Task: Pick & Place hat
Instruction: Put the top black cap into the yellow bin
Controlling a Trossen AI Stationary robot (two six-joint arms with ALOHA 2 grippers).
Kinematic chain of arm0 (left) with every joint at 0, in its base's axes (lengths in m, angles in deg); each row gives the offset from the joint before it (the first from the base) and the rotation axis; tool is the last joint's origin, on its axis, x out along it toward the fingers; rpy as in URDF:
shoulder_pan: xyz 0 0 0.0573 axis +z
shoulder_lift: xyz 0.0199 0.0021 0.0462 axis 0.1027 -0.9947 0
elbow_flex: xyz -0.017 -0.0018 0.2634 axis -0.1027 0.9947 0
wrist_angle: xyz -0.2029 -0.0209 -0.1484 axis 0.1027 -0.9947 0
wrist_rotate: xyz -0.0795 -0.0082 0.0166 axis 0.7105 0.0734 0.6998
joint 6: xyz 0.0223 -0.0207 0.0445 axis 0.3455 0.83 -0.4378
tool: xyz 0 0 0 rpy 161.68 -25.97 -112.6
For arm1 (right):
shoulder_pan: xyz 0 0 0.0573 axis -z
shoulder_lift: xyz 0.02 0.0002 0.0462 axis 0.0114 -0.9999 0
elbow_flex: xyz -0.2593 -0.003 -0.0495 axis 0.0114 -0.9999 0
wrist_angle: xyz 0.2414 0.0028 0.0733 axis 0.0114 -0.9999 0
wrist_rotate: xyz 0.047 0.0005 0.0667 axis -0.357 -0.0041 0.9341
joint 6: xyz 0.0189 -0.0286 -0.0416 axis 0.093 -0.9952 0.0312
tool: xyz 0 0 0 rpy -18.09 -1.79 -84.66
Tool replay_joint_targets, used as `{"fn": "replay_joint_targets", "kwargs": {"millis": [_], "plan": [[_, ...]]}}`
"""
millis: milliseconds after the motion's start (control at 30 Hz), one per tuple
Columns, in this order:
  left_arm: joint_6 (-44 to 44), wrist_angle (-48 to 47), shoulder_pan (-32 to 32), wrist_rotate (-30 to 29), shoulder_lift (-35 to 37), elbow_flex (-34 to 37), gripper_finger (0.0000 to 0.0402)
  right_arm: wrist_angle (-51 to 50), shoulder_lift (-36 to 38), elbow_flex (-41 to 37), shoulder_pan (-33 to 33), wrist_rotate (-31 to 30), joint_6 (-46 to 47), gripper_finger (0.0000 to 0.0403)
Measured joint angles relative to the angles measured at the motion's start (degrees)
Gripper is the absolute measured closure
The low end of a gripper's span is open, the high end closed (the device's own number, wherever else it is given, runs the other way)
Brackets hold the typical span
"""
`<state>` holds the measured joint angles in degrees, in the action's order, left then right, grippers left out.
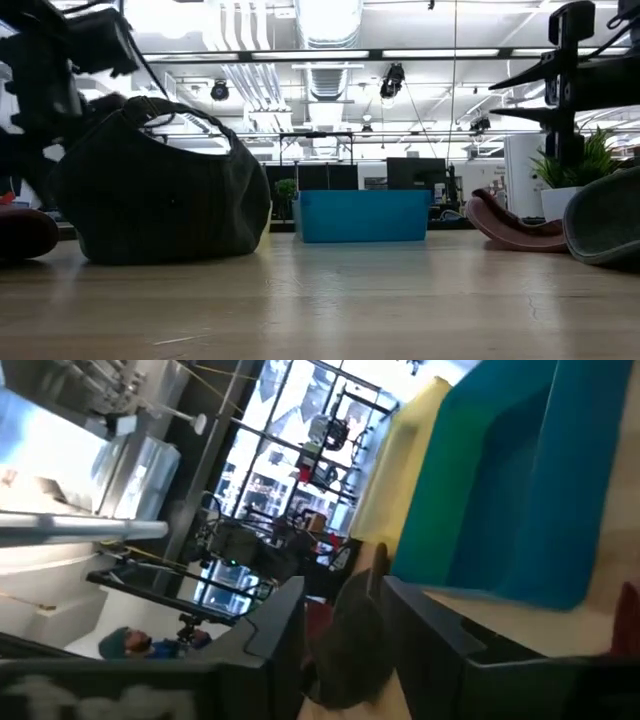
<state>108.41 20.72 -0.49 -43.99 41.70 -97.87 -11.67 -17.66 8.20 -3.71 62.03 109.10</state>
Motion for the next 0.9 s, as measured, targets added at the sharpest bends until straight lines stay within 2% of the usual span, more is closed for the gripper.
{"fn": "replay_joint_targets", "kwargs": {"millis": [100,300,500,633,833,900], "plan": [[1.4,4.8,0.0,-1.6,0.0,1.8,0.0229,0.2,-0.9,0.0,0.0,0.4,0.2,0.0247],[5.5,16.2,-0.1,-1.2,-0.2,9.8,0.0229,0.0,-1.9,0.0,0.0,0.7,0.6,0.0227],[7.9,42.4,-0.1,-4.9,-0.4,18.0,0.0235,0.1,-2.3,0.0,0.0,0.7,0.4,0.0223],[5.4,46.1,-0.1,-5.7,-1.0,19.3,0.0275,0.1,-2.4,0.0,0.0,0.6,0.4,0.0223],[-2.1,46.9,-0.4,-4.6,-1.2,19.3,0.0384,0.1,-3.7,0.0,0.0,-0.4,0.7,0.0223],[-2.3,47.1,-0.4,-4.5,-1.1,19.3,0.039,0.1,-4.5,0.0,0.0,-1.7,1.8,0.0223]]}}
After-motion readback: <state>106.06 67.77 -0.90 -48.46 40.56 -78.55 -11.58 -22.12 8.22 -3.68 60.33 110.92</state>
